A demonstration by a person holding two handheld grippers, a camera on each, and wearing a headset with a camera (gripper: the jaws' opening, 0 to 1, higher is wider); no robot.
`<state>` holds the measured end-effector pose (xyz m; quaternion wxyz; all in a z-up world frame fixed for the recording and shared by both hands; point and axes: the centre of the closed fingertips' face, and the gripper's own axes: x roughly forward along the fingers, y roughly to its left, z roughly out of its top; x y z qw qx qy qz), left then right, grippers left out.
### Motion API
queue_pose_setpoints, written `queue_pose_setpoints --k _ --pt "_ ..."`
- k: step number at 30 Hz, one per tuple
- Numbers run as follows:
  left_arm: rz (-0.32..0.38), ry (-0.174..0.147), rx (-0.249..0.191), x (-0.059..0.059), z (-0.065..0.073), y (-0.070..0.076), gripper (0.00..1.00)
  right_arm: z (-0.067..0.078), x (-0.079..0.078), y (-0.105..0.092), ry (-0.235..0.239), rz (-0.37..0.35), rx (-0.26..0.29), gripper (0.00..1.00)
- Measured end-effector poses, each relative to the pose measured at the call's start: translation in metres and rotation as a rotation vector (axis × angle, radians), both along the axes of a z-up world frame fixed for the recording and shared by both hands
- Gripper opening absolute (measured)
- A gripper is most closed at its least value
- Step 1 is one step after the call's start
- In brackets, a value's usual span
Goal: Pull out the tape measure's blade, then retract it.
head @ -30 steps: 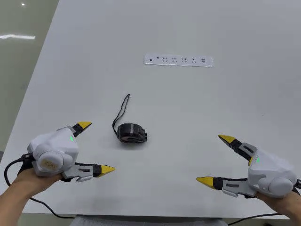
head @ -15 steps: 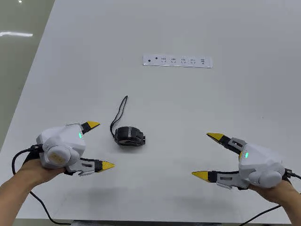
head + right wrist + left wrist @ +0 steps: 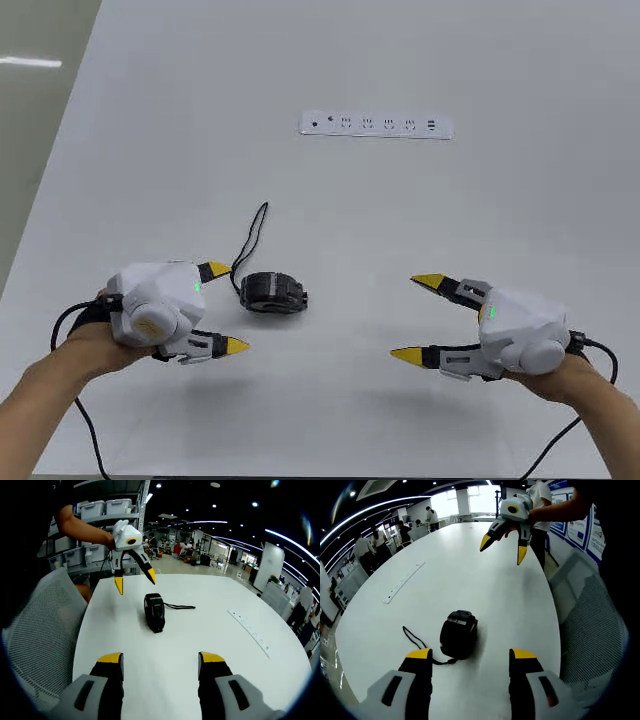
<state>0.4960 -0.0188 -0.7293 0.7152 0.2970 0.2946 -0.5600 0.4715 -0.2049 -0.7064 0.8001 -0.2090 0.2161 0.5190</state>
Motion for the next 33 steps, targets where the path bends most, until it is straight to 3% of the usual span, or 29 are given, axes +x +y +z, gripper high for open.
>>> queue_pose_setpoints --k 15,33 --pt "-0.055 0.010 0.054 0.013 -0.024 0.000 0.53 -0.023 0.016 0.024 0.025 0.069 -0.011 0.53" --pt "-0.107 0.029 0.075 0.030 -0.040 -0.011 0.43 -0.043 0.038 0.046 0.045 0.104 -0.005 0.40"
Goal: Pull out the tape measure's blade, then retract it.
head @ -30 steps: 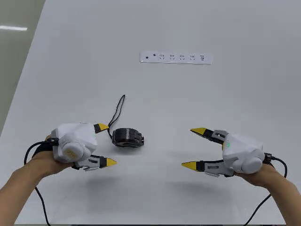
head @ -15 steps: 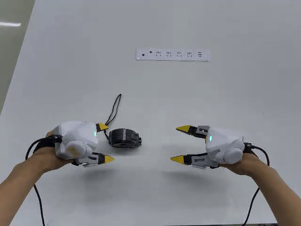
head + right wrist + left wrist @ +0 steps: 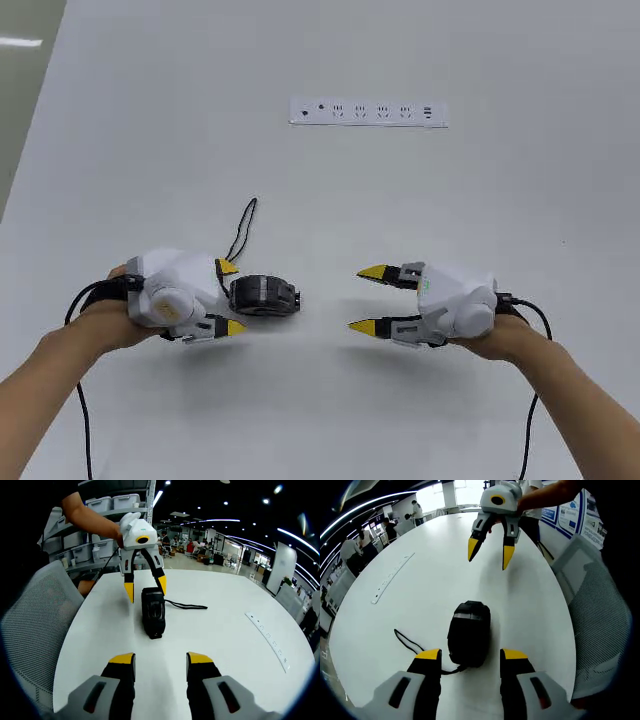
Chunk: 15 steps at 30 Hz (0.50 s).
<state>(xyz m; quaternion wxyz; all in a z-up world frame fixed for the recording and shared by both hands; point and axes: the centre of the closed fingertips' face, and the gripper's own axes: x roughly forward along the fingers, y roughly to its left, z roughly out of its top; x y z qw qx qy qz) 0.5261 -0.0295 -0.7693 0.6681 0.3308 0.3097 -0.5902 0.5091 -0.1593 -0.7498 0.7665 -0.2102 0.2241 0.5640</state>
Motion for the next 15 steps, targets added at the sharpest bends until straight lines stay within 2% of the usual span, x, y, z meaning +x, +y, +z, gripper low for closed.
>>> queue_pose_setpoints --k 6,15 --pt "-0.027 0.005 0.013 0.003 -0.005 -0.005 0.40 -0.010 0.007 0.008 0.005 0.003 -0.004 0.33" --pt "-0.055 0.015 0.044 0.002 -0.015 -0.007 0.34 -0.023 0.012 0.025 0.012 0.027 -0.014 0.30"
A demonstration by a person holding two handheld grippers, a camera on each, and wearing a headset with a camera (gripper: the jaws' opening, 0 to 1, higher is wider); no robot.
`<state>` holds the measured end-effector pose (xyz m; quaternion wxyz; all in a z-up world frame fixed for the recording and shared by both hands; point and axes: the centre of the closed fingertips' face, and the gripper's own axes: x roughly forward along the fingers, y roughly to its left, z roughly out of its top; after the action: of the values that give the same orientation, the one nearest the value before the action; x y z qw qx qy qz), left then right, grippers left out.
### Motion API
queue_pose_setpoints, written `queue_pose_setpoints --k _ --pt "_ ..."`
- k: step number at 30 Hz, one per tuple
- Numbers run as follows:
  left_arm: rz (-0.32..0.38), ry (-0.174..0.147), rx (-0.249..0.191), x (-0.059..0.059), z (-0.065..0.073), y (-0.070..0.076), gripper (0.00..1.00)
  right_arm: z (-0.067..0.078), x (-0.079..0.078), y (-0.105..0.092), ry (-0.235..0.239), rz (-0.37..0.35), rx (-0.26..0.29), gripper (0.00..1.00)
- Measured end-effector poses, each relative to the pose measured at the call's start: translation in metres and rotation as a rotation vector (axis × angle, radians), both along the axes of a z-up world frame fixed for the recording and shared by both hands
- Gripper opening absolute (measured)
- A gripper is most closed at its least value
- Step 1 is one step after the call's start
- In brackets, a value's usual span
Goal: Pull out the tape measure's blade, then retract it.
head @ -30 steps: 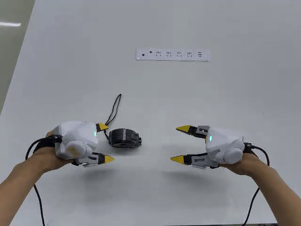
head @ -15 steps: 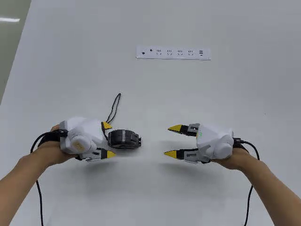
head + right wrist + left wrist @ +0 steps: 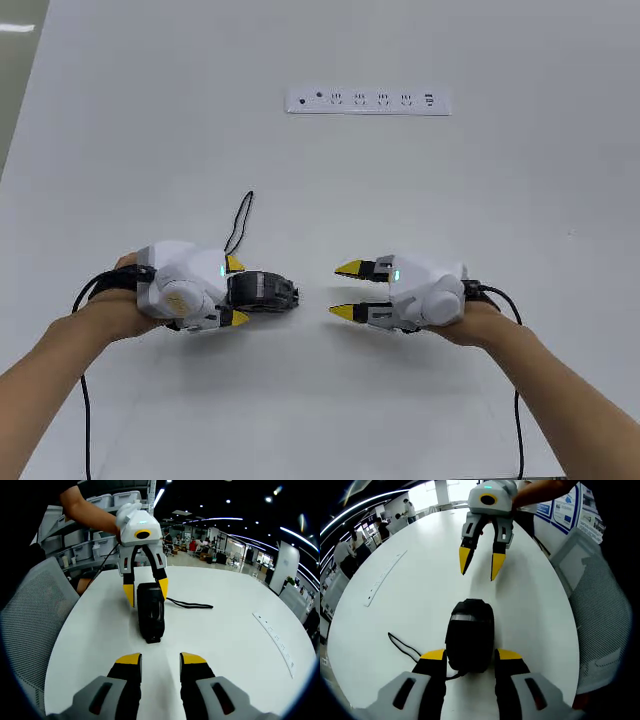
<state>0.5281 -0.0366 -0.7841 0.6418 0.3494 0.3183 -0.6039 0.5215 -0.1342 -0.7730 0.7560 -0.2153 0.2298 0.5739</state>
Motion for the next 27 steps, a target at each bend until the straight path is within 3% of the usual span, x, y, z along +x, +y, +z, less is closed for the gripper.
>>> queue_pose_setpoints --k 7,14,22,27 --pt "-0.004 -0.012 0.012 0.002 -0.001 0.003 0.28 -0.010 0.000 0.011 0.019 0.030 0.000 0.29" --pt "0.018 0.016 0.000 0.002 -0.002 0.003 0.27 -0.020 0.000 0.029 0.029 0.070 -0.002 0.27" --pt "0.024 0.018 0.004 0.002 -0.002 0.003 0.27 -0.028 0.002 0.043 0.044 0.107 -0.009 0.25" --pt "0.021 0.019 0.002 0.001 -0.002 0.003 0.27 -0.030 0.001 0.049 0.054 0.140 -0.014 0.19"
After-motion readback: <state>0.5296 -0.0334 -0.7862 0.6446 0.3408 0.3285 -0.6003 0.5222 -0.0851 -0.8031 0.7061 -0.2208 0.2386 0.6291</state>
